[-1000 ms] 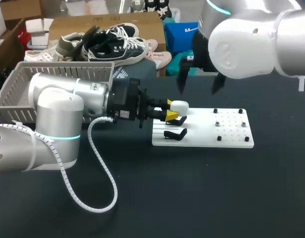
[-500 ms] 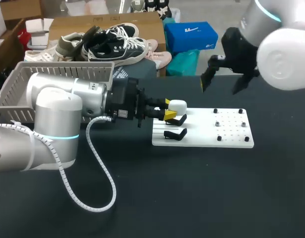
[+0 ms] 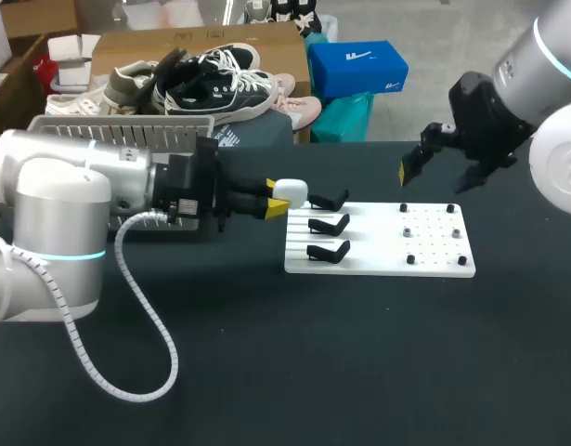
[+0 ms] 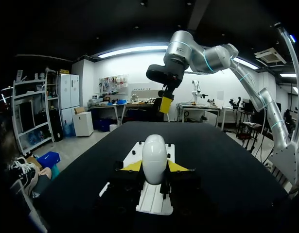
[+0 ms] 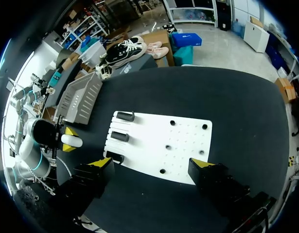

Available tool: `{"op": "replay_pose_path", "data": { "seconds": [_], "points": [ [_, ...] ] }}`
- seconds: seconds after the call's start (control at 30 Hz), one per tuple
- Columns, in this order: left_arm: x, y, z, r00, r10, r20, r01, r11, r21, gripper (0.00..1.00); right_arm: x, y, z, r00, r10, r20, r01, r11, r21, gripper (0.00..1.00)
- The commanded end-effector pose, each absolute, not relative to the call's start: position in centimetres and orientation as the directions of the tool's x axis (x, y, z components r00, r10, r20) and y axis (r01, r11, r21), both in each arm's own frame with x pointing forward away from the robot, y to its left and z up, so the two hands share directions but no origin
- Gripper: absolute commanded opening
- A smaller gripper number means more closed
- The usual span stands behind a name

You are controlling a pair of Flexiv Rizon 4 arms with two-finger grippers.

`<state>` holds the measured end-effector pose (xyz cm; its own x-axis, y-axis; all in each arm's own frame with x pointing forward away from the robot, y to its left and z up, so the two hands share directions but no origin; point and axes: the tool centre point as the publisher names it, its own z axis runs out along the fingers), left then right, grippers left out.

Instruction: Pick up each earbud case from the left stands, insert the matching earbuds, close the lid, and place the case in the box.

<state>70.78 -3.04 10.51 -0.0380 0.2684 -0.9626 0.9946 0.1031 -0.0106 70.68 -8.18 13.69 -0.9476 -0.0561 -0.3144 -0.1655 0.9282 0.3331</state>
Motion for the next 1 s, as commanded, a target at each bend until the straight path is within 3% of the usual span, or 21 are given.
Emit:
{"op": "replay_pose_path", "data": {
  "seconds": [0.03, 0.23, 0.6, 1.0],
  "points": [
    [69.8, 0.0, 12.0, -0.099, 0.312, -0.945, 0.964, 0.264, -0.014, 0.0, 70.2, -8.2, 13.7, -0.936, -0.038, -0.351, -0.161, 0.931, 0.328, 1.0],
    [71.4, 4.9, 12.0, -0.201, 0.357, -0.912, 0.885, 0.465, -0.013, 0.0, 70.2, -8.2, 13.7, -0.936, -0.038, -0.351, -0.161, 0.931, 0.328, 1.0],
    [74.7, 11.8, 9.9, -0.369, 0.339, -0.865, 0.73, 0.682, -0.044, 0.0, 70.2, -8.2, 13.7, -0.936, -0.038, -0.351, -0.161, 0.931, 0.328, 1.0],
    [78.6, 16.4, 7.9, -0.525, 0.218, -0.823, 0.565, 0.812, -0.145, 0.0, 70.2, -8.2, 13.7, -0.936, -0.038, -0.351, -0.161, 0.931, 0.328, 1.0]
  ]
}}
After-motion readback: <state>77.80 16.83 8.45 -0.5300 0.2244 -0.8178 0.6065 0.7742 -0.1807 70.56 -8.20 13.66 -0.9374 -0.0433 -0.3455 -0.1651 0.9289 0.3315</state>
